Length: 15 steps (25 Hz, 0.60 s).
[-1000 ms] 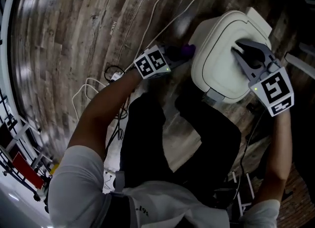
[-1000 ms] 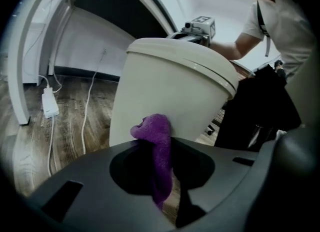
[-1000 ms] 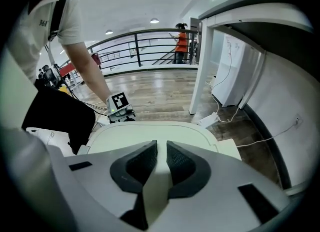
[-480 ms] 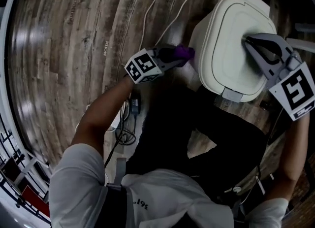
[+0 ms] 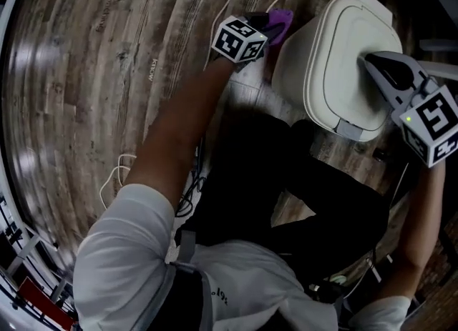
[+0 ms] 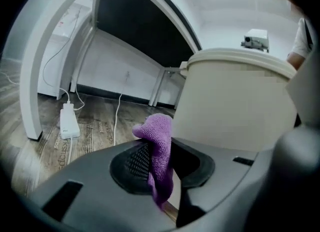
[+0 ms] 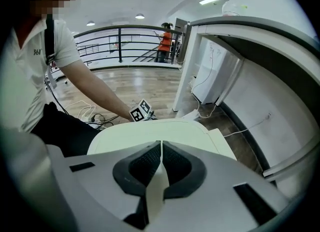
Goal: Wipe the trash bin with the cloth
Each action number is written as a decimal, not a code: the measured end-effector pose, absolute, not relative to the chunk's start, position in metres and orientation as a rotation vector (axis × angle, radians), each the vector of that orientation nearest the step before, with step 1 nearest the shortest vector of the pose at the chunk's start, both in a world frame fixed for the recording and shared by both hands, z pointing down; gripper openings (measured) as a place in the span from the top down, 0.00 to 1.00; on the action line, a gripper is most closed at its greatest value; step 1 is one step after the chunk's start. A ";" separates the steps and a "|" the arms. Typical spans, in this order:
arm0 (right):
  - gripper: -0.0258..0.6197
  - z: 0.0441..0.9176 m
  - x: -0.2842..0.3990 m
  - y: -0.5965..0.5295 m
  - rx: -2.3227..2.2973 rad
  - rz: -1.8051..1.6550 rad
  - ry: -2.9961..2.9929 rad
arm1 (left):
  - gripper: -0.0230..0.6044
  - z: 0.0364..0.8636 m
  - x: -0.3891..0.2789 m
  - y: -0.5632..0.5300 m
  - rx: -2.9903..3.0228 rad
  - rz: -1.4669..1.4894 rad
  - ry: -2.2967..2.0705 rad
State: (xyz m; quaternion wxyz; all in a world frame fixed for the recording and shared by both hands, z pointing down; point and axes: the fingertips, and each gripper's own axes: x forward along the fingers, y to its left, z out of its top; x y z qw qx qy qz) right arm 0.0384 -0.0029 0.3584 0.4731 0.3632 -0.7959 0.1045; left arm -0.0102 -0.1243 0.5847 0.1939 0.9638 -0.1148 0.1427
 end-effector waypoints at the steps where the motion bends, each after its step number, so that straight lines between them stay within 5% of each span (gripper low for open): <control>1: 0.94 0.361 0.039 -0.002 0.895 0.260 -1.939 | 0.83 0.589 -0.002 -0.124 2.724 0.435 -0.311; 15: 0.94 0.370 0.039 -0.002 0.930 0.320 -2.025 | 0.83 0.647 0.039 -0.111 2.815 0.598 -0.120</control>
